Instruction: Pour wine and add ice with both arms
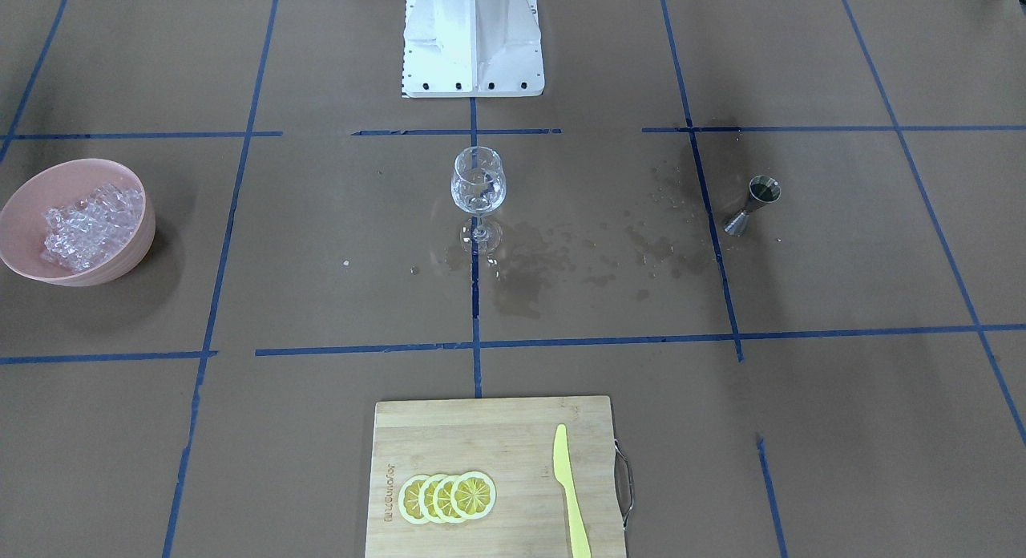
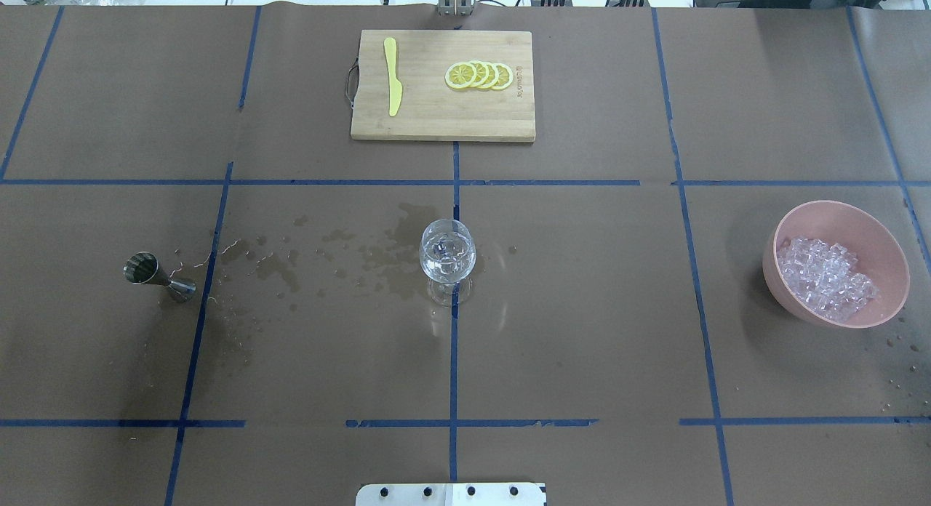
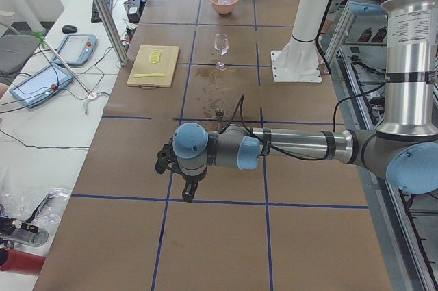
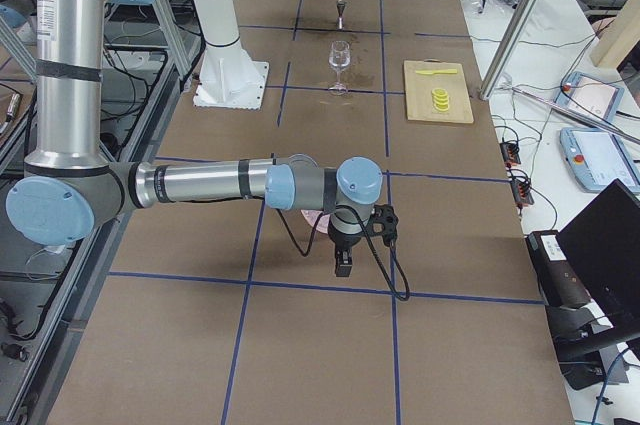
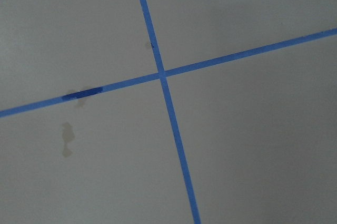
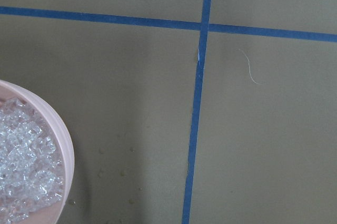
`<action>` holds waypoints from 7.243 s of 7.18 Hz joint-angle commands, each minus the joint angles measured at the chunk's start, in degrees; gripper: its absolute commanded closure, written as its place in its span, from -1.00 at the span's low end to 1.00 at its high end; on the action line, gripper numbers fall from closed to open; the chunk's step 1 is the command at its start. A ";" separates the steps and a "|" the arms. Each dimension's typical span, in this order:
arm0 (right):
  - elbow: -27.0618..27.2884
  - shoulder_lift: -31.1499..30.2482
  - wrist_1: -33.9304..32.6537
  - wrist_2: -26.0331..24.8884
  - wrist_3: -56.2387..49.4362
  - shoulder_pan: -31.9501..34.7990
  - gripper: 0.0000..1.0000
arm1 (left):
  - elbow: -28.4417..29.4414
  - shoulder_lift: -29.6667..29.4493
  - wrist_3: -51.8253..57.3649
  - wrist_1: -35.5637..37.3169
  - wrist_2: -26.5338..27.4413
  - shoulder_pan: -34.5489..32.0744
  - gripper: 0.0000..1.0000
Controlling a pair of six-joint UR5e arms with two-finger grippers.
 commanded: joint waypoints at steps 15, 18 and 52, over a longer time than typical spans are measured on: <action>1.12 -0.13 10.63 7.72 1.09 -3.78 -1.00 | -3.48 7.04 -40.23 -71.72 28.60 31.09 -1.00; 0.94 0.22 12.30 7.73 2.94 -3.78 -1.00 | -12.69 9.70 -62.43 -74.53 56.15 52.76 -0.83; 0.85 0.48 12.39 7.38 2.94 -3.78 -1.00 | 6.71 1.97 -67.40 -76.03 107.48 82.02 -0.35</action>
